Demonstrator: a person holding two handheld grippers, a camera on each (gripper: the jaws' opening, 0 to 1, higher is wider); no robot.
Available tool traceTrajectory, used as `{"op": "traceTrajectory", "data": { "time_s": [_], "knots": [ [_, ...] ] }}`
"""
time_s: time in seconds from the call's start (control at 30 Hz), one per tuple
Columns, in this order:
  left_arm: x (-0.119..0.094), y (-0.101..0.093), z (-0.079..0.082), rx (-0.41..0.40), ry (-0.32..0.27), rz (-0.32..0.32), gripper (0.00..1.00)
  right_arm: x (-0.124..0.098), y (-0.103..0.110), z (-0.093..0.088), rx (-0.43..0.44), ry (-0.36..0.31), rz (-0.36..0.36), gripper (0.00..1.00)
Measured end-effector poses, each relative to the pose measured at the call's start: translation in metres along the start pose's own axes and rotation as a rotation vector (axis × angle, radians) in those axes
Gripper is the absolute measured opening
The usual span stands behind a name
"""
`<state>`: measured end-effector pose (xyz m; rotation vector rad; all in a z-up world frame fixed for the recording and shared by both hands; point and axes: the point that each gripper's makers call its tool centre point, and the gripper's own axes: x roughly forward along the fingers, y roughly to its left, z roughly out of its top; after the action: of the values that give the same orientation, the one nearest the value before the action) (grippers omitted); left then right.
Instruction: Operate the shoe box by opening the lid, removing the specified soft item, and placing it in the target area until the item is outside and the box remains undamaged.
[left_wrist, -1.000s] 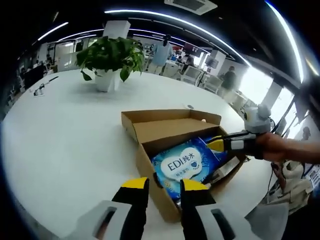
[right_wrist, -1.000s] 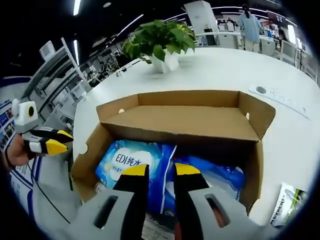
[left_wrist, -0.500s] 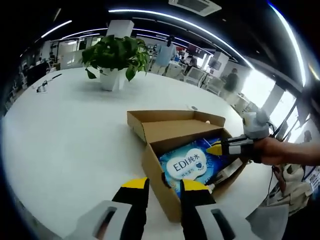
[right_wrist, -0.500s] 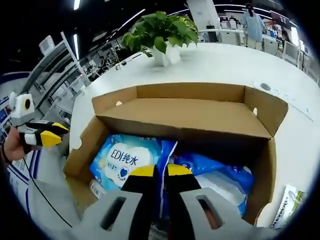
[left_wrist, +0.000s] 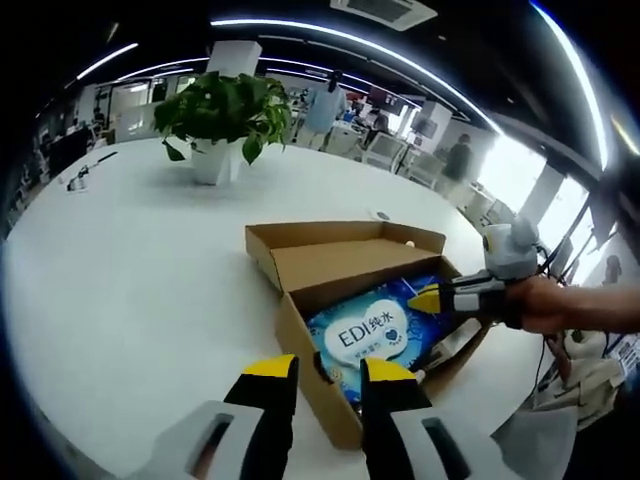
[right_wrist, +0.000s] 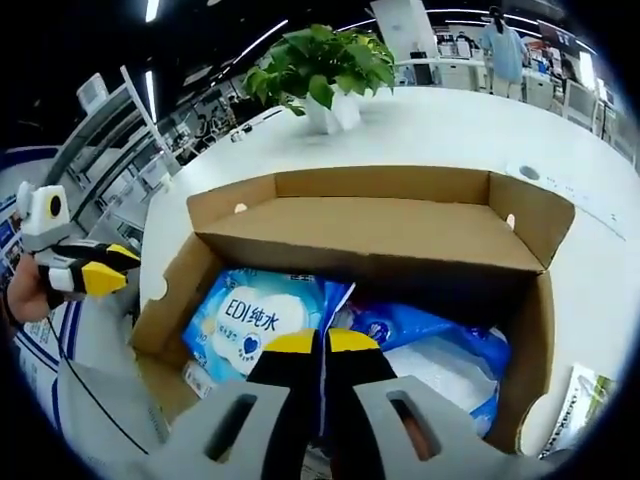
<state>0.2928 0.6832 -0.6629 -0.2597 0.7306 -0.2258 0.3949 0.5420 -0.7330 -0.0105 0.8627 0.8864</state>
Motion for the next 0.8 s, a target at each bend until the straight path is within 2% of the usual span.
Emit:
{"op": "traceTrajectory", "data": {
  "time_s": [0.37,0.67,0.8],
  "knots": [
    [0.021,-0.017,0.000,0.006,0.027,-0.048,0.25,-0.018,-0.003,0.000,0.011,-0.030,-0.009,0.00],
    [0.053,-0.037,-0.004,0.021,0.084,-0.099,0.25,-0.037,-0.015,0.009,0.000,-0.063,-0.044,0.00],
    [0.069,-0.040,-0.012,0.033,0.133,-0.093,0.25,-0.044,-0.019,0.012,-0.003,-0.077,-0.057,0.00]
  ]
}}
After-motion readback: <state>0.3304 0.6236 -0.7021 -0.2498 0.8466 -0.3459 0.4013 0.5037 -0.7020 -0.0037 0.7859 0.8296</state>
